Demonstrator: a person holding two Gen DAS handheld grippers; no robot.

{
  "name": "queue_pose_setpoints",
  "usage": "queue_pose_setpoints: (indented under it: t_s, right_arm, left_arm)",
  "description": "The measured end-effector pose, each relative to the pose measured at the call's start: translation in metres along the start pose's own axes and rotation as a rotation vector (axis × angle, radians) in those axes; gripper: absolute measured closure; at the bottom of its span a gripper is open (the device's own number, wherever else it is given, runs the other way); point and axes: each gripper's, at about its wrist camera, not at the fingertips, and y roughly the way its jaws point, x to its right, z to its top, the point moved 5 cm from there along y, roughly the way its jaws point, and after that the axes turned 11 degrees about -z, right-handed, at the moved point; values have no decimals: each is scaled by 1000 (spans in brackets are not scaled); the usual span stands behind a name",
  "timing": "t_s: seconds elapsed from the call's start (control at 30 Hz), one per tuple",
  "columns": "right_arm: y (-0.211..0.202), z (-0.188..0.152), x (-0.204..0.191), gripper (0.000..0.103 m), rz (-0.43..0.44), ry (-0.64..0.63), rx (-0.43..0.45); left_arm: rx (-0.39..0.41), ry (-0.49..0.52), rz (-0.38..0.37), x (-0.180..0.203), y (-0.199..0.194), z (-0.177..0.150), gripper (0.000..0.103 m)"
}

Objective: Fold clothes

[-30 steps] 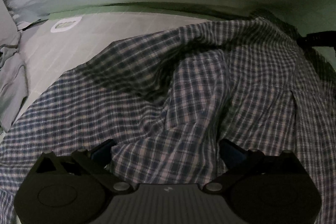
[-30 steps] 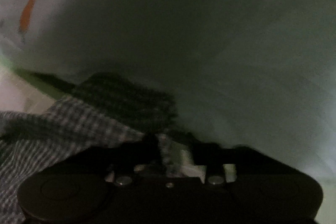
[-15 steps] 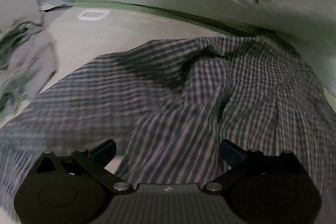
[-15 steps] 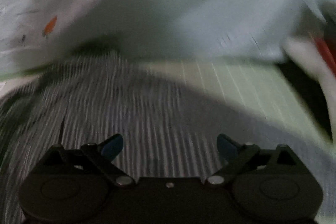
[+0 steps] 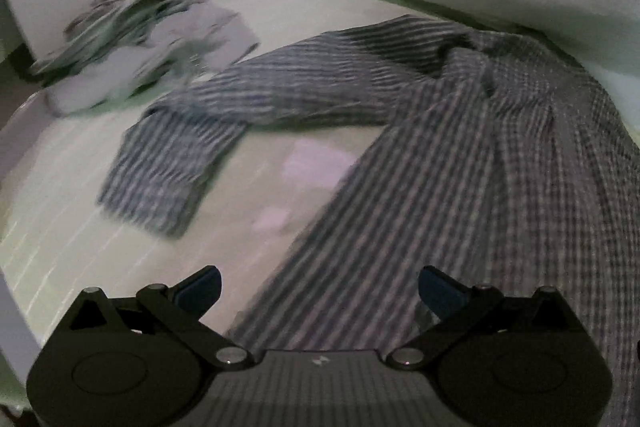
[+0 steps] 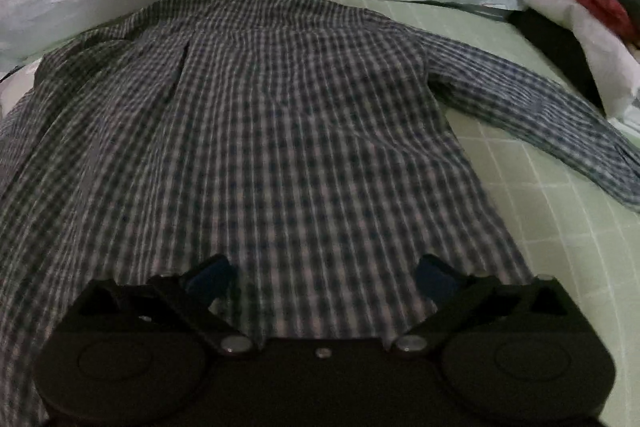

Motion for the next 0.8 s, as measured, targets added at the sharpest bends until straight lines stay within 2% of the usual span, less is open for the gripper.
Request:
queue_pose_setpoints:
  t_s: [0.2,0.5,0.57,0.67,0.8]
  right_arm:
    - [-2,-12,-7,0,-54,61,29]
    - [-12,-25,-16,0,-193,222,64]
    - [-14,-28,-19,0,-223,255,83]
    - [-16,-32,-23,0,-260,292,113]
    - [-18,-35,-26,0,-290,319,136]
  left_arm:
    - [-23,-40,8,-54,-2,-1,0]
    - [37,-48,30,-139,6,48,2]
    - [46,-35,25,-152,9,58,9]
    - [40,-27,-4,-165,15,68,19]
    - [8,-8,-84,-170,28,73,20]
